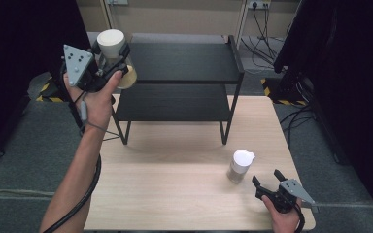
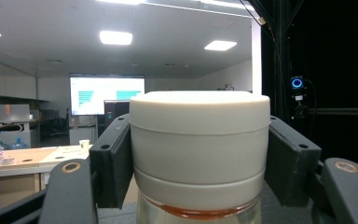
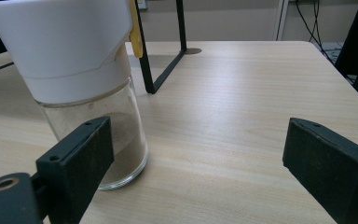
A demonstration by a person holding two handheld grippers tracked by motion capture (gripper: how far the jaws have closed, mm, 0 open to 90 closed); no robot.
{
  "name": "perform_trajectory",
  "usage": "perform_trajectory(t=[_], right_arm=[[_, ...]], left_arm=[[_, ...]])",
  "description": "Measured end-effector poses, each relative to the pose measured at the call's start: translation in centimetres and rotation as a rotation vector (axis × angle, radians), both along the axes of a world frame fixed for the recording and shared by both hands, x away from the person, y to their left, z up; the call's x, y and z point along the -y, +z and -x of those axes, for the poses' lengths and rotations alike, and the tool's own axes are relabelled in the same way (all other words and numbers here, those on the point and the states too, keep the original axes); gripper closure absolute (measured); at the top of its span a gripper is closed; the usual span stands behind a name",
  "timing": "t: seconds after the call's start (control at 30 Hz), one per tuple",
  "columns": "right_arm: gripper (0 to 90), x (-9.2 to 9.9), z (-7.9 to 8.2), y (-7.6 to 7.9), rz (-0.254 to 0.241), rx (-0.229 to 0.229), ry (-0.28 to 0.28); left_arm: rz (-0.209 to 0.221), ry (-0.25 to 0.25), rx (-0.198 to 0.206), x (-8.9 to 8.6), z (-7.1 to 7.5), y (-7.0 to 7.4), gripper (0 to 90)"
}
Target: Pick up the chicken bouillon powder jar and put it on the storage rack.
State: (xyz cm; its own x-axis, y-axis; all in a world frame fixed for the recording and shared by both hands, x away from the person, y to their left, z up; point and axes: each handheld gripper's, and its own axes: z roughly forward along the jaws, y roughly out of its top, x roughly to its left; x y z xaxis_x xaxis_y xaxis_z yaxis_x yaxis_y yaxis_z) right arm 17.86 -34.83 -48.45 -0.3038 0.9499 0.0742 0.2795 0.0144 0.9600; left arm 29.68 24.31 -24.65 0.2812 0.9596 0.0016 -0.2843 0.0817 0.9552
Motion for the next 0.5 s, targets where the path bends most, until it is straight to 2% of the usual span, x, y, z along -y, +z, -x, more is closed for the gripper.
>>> perform_trajectory(t=[0.2,0.5], right_arm=[[9.1,0.0,0.0,0.0,-0.003,0.001,-0.001],[9.1,0.0,0.0,0.0,-0.006,-0.002,-0.001]], left_arm=[[-0.009,0.013,-0.005,0.1,-0.7,0.6,34.0],[-0.022,0.044,-0.012,0.1,-2.4,1.6,34.0]])
